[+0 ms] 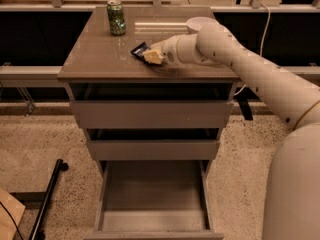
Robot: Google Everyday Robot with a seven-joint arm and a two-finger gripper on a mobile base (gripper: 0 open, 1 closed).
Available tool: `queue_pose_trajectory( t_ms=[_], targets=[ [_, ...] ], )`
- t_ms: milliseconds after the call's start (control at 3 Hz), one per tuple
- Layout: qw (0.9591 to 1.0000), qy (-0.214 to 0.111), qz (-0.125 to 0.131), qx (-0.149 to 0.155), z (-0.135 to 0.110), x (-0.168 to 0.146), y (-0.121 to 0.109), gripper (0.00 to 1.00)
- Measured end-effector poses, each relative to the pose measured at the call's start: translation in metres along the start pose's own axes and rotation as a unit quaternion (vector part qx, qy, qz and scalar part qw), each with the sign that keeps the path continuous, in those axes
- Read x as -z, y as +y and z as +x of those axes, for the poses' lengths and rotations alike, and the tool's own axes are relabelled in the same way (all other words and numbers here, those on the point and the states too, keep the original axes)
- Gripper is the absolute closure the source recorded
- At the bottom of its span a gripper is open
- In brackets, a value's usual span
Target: Place rxbar blueberry into bottom drawer
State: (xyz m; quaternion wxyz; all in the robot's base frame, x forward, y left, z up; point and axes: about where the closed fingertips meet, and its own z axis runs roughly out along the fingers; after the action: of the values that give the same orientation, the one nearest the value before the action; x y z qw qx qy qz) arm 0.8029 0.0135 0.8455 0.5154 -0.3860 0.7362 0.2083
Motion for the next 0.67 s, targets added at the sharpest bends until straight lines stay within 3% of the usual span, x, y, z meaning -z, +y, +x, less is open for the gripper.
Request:
queue_pose_trajectory(
  t_ms=[333, 667],
  targets=[
    [0.9999, -0.006, 0.000, 0.011, -0.009, 0.006, 0.004, 1.00],
    [0.9997, -0.018, -0.001, 0.018, -0.018, 0.022, 0.007, 1.00]
  ],
)
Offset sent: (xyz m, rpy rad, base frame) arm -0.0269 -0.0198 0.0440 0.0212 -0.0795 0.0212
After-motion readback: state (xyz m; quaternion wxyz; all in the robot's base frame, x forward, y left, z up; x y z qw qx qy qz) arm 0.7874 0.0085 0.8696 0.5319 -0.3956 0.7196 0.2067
